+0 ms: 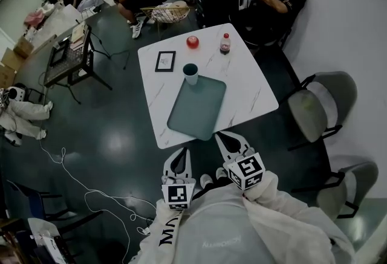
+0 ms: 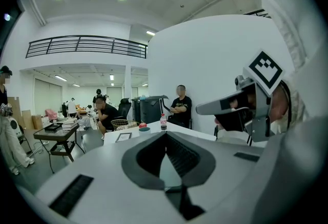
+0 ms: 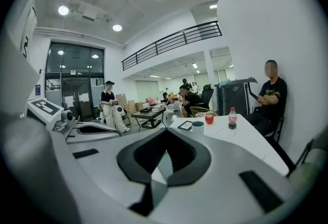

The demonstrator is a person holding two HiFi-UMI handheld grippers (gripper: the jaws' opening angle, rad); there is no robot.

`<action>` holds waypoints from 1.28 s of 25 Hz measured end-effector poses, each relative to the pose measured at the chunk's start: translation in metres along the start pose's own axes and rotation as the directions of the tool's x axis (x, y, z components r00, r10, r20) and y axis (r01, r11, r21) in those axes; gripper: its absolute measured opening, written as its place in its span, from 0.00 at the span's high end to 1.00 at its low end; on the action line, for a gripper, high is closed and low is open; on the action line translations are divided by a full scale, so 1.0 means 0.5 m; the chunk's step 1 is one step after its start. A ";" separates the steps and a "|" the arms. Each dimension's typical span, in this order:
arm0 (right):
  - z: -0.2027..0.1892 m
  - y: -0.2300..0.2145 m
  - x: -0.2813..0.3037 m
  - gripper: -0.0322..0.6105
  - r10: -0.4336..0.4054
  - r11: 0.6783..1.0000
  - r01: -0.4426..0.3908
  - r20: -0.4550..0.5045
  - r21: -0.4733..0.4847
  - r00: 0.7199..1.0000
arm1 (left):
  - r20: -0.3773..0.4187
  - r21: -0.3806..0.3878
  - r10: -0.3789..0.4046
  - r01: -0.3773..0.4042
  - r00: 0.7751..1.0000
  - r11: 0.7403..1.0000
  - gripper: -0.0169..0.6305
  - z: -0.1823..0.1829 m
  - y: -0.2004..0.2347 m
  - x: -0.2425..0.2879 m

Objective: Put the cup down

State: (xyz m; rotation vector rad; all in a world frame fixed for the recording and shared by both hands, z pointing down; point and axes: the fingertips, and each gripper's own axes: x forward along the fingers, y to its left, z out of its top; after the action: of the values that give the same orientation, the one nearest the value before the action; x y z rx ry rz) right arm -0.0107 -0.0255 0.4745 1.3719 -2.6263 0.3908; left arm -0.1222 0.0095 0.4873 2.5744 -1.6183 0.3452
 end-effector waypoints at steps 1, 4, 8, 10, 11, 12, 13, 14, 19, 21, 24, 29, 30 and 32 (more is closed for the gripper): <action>0.007 -0.003 0.003 0.94 0.007 1.000 -0.007 0.008 -0.003 1.000 | 0.000 0.001 0.002 -0.002 1.000 1.000 0.96 0.005 -0.001 0.007; 0.025 -0.023 0.011 0.94 0.025 1.000 -0.025 0.022 -0.006 0.999 | 0.007 0.005 0.015 -0.016 1.000 1.000 0.96 0.027 -0.002 0.034; 0.039 -0.051 0.017 0.94 0.044 0.999 -0.044 0.031 -0.008 0.999 | 0.028 0.015 0.043 -0.043 0.999 0.999 0.96 0.060 -0.004 0.058; 0.045 -0.059 0.023 0.94 0.055 0.998 -0.054 0.033 -0.013 0.998 | 0.034 0.018 0.057 -0.058 0.998 0.998 0.96 0.070 -0.001 0.067; 0.047 -0.062 0.027 0.94 0.059 0.998 -0.058 0.035 -0.013 0.998 | 0.034 0.018 0.063 -0.064 0.997 0.998 0.96 0.073 0.001 0.070; 0.050 -0.065 0.029 0.94 0.063 0.998 -0.063 0.037 -0.012 0.997 | 0.033 0.018 0.068 -0.069 0.997 0.997 0.96 0.076 0.001 0.074; 0.053 -0.067 0.031 0.94 0.067 0.998 -0.067 0.039 -0.011 0.997 | 0.032 0.019 0.072 -0.073 0.997 0.997 0.96 0.079 0.002 0.077; 0.054 -0.070 0.033 0.94 0.071 0.997 -0.071 0.039 -0.011 0.997 | 0.032 0.021 0.076 -0.077 0.997 0.997 0.96 0.081 0.001 0.080; 0.052 -0.075 0.033 0.94 0.081 0.997 -0.080 0.034 -0.013 0.996 | 0.024 0.020 0.086 -0.087 0.996 0.996 0.96 0.081 -0.002 0.088; 0.048 -0.079 0.031 0.94 0.081 0.997 -0.081 0.031 -0.009 0.996 | 0.023 0.020 0.085 -0.085 0.996 0.996 0.96 0.081 -0.007 0.090; 0.044 -0.084 0.027 0.94 0.079 0.997 -0.079 0.028 -0.005 0.996 | 0.021 0.022 0.082 -0.082 0.996 0.996 0.96 0.079 -0.015 0.092; 0.046 -0.084 0.024 0.94 0.084 0.996 -0.084 0.029 -0.008 0.996 | 0.019 0.023 0.083 -0.084 0.996 0.996 0.96 0.081 -0.016 0.093; 0.046 -0.085 0.023 0.94 0.085 0.996 -0.085 0.028 -0.008 0.996 | 0.019 0.023 0.083 -0.084 0.996 0.996 0.96 0.081 -0.017 0.095; 0.044 -0.089 0.020 0.94 0.084 0.996 -0.084 0.027 -0.009 0.996 | 0.020 0.022 0.081 -0.081 0.997 0.996 0.96 0.082 -0.023 0.098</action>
State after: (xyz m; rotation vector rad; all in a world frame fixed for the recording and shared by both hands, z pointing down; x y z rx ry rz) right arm 0.0200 -0.0643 0.4629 1.2760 -2.7113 0.3748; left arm -0.0857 -0.0361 0.4596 2.5412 -1.7392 0.3479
